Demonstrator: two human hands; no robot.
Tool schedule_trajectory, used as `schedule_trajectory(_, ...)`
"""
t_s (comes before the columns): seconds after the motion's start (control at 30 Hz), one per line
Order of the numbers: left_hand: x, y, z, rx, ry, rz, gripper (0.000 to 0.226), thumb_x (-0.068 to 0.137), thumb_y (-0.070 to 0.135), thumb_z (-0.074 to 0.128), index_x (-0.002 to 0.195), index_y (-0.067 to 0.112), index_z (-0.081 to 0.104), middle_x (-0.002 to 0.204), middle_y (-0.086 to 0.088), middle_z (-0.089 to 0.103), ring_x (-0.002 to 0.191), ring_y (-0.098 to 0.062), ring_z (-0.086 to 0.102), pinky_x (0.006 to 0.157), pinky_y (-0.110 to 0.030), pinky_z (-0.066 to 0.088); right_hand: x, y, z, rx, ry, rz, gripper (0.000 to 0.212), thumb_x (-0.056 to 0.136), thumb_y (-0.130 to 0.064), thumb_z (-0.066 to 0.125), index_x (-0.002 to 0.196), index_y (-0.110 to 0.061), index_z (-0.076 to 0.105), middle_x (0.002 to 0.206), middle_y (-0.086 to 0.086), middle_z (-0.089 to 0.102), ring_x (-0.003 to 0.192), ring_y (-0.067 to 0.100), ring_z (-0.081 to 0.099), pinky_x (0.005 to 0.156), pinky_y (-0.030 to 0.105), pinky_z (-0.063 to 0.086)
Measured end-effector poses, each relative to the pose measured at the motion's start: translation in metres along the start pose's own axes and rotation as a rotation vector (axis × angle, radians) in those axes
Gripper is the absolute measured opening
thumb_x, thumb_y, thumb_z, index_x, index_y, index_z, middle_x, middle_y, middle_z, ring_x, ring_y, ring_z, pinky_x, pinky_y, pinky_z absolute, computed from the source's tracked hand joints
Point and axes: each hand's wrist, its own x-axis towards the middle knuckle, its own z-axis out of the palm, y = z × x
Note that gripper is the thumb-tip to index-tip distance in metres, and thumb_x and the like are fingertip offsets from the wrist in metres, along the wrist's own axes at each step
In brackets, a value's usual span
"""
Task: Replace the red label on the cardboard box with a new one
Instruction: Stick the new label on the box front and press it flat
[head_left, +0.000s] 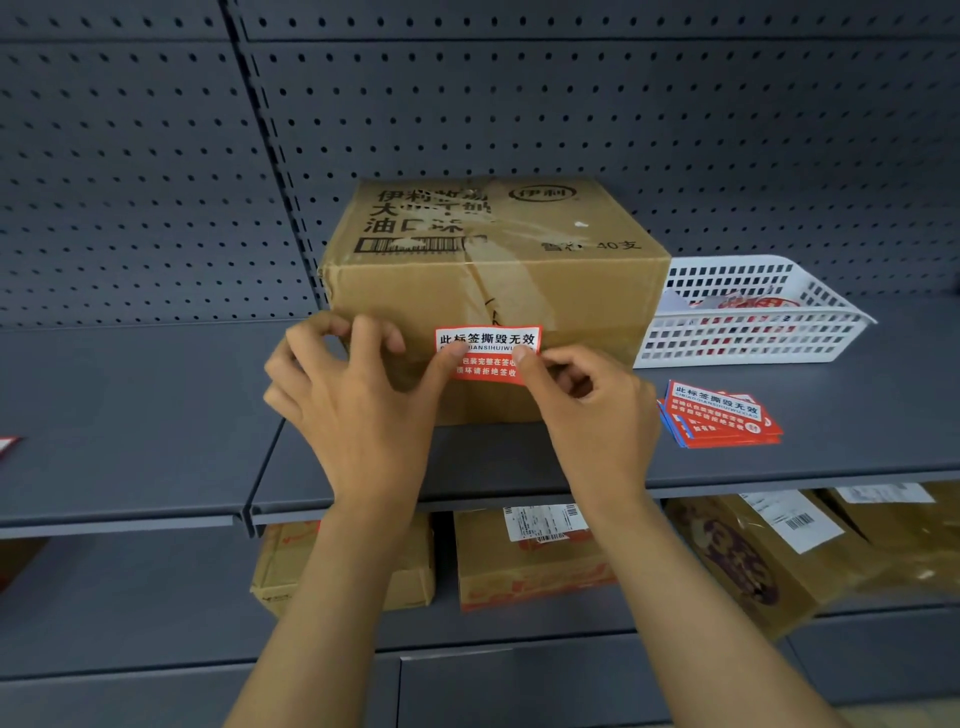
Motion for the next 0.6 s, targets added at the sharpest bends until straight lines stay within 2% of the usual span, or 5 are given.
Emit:
schedule_trajectory(0.13, 0.004, -0.005, -0.007, -0.067, -0.023, -0.032, 0.055, 0.07, 0.066, 0.077, 0.093, 0.021, 0.056, 0.121, -0.013, 0.05, 0.113, -0.037, 0.046, 0.084, -0.036, 0.027, 0.002, 0.005, -0.008, -0.042, 0.021, -0.013, 0.034, 0.084, -0.06, 0.072, 0.074, -0.028, 0.075, 0.063, -0.01, 0.066, 0.061, 0.01, 0.063, 0.054, 0.035, 0.051)
schedule_trajectory(0.27, 0.009, -0.005, -0.014, -0.302, -0.028, -0.019, 0.051, 0.077, 0.048, 0.082, 0.113, 0.02, 0.06, 0.136, -0.012, 0.044, 0.127, -0.031, 0.043, 0.099, -0.032, 0.03, 0.002, 0.01, -0.014, -0.059, 0.036, -0.014, 0.047, 0.085, -0.06, 0.07, 0.061, -0.021, 0.068, 0.056, -0.007, 0.062, 0.054, 0.012, 0.058, 0.051, 0.037, 0.048)
schedule_trajectory(0.4, 0.013, 0.004, -0.014, -0.383, -0.072, 0.038, 0.071, 0.075, 0.046, 0.084, 0.134, 0.024, 0.053, 0.153, -0.012, 0.029, 0.148, -0.031, 0.028, 0.116, -0.048, 0.033, -0.004, -0.007, -0.002, -0.1, -0.009, -0.111, 0.063, 0.086, -0.065, 0.066, 0.051, -0.013, 0.059, 0.043, -0.006, 0.051, 0.042, 0.015, 0.047, 0.046, 0.031, 0.037)
schedule_trajectory(0.5, 0.017, 0.005, -0.011, -0.351, -0.096, 0.059, 0.084, 0.074, 0.049, 0.085, 0.144, 0.027, 0.044, 0.161, -0.014, 0.019, 0.153, -0.029, 0.02, 0.119, -0.049, 0.029, -0.001, -0.018, 0.01, -0.104, -0.055, -0.131, 0.069, 0.086, -0.072, 0.059, 0.052, -0.012, 0.063, 0.044, 0.001, 0.057, 0.044, 0.021, 0.053, 0.047, 0.038, 0.045)
schedule_trajectory(0.6, 0.022, 0.004, -0.008, -0.336, -0.129, 0.062, 0.088, 0.074, 0.05, 0.083, 0.147, 0.032, 0.038, 0.162, -0.011, 0.02, 0.153, -0.031, 0.022, 0.116, -0.056, 0.033, 0.005, -0.021, 0.015, -0.143, -0.06, -0.148, 0.071, 0.085, -0.076, 0.054, 0.053, -0.013, 0.065, 0.045, 0.003, 0.06, 0.046, 0.023, 0.057, 0.05, 0.041, 0.049)
